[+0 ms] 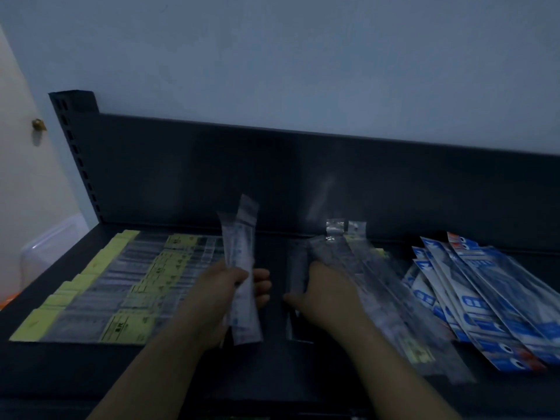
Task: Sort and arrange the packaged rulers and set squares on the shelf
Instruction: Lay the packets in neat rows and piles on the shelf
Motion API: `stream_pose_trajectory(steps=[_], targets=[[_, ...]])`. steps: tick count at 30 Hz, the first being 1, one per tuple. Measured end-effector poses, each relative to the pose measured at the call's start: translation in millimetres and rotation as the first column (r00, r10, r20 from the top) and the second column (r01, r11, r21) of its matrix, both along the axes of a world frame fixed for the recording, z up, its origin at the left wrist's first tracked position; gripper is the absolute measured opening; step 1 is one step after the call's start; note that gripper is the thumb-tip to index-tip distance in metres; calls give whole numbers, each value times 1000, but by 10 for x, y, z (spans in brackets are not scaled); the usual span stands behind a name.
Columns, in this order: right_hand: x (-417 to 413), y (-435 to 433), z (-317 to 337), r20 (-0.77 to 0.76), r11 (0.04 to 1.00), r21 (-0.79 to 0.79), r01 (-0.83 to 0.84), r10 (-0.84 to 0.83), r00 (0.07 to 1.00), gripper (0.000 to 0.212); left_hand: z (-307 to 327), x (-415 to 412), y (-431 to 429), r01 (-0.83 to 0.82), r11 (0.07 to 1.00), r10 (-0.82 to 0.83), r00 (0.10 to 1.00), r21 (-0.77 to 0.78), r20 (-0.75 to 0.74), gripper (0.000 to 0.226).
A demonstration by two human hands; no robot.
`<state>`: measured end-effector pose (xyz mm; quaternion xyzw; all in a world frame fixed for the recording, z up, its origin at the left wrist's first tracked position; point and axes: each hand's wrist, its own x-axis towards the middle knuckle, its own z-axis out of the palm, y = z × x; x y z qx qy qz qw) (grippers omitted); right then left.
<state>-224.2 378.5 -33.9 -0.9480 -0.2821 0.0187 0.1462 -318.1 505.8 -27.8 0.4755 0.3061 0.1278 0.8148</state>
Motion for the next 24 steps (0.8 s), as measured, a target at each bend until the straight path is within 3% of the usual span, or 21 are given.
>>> stream_pose_trajectory(steps=[2,9,11,14,16,18,20,21,23,24], targets=[[59,9,25,-20,999,35,7,-7,1000,26,-13,-7,-9,17,1000,-17,1000,20,-13,28],[229,-145,20,-253,998,-22,63,-67,965,24,-30,-1,-46,42,999,-41,998,27,-38,19],[229,-214,14,-335,979,172,106,-43,941,17,-29,24,-109,43,999,-42,999,30,-28,11],[105,-263,-3,-585,771,587,246,193,788,12,-58,85,-249,85,992,-87,996,89,17,10],[-3,-286,19,-643,726,647,231,357,677,7,-83,138,-349,127,985,-133,990,113,53,12],[0,-344,48,-615,738,652,177,378,692,6,-99,203,-405,93,988,-101,993,123,62,14],[179,-445,68,-413,781,607,151,147,899,7,-105,245,-405,37,999,-41,994,39,99,17],[293,-512,76,-235,870,476,127,-13,972,11,-106,253,-400,31,999,-29,993,-14,118,17],[433,-610,73,0,983,83,166,-166,986,28,-89,243,-406,52,998,-47,992,-39,115,16],[481,-637,54,-11,983,-21,184,-185,983,30,-74,231,-415,59,998,-55,993,-29,100,16]])
